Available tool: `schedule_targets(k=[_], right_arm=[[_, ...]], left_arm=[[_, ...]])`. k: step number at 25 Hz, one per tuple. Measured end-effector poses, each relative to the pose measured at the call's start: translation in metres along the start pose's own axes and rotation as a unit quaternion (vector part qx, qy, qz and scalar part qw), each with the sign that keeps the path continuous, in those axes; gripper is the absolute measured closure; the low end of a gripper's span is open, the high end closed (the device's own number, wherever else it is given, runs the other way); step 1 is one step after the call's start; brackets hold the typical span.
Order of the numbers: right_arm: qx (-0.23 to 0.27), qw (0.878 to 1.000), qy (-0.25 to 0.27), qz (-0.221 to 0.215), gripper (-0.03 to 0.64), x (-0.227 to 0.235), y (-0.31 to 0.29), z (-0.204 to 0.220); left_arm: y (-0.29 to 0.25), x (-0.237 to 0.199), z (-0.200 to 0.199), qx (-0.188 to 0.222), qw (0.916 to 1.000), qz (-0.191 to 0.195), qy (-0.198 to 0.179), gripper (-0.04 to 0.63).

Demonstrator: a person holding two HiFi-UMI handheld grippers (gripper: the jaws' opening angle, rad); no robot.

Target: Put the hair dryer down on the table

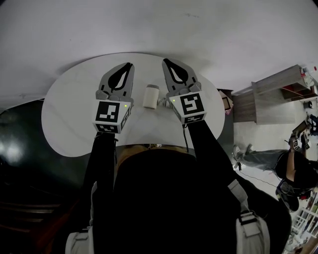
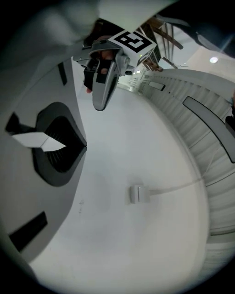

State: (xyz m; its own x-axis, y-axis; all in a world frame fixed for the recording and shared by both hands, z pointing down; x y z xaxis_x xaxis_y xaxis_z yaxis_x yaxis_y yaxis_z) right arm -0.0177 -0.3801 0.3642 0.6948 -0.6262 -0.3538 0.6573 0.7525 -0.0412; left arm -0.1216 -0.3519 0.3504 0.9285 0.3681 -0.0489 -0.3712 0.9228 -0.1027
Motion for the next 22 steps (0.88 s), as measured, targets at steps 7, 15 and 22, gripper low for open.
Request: schedule_targets(k=[7,15,22], right_arm=[[-0.008,1.000,0.006,0.006,0.591,0.0029,-0.0035,0.0068],[-0.008,1.000,0.002,0.008,0.591,0.0034,-0.0024,0.0010],[-0.010,1.000,-0.001,0.009,0.591,0.0080,-0.0015,0.0027]], left_arm=[[-0.0009,-0.0059,-0.0030,0.004,1.0000,-0.009,0.001,0.568],[-0.0045,-0.0026,-0.0052,0.004,0.9999,-0.004,-0.008,0.568],[-0.0087,-0.0002,-0.0050,0.002,1.0000,0.000,-0.007,0.568]])
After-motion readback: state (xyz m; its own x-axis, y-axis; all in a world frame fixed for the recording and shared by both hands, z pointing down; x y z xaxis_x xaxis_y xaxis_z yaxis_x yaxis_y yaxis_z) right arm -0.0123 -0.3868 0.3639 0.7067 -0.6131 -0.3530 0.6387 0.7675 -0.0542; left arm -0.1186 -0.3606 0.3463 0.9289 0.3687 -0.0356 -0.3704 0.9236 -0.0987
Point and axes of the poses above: the fingertips, and each gripper's own axes: y backward along the fingers, x to its right, z out of its underside, the point moved 1 cm from there along y, backward along the fingers, and after that the axes turned 11 degrees about y, right-handed, at the moved point
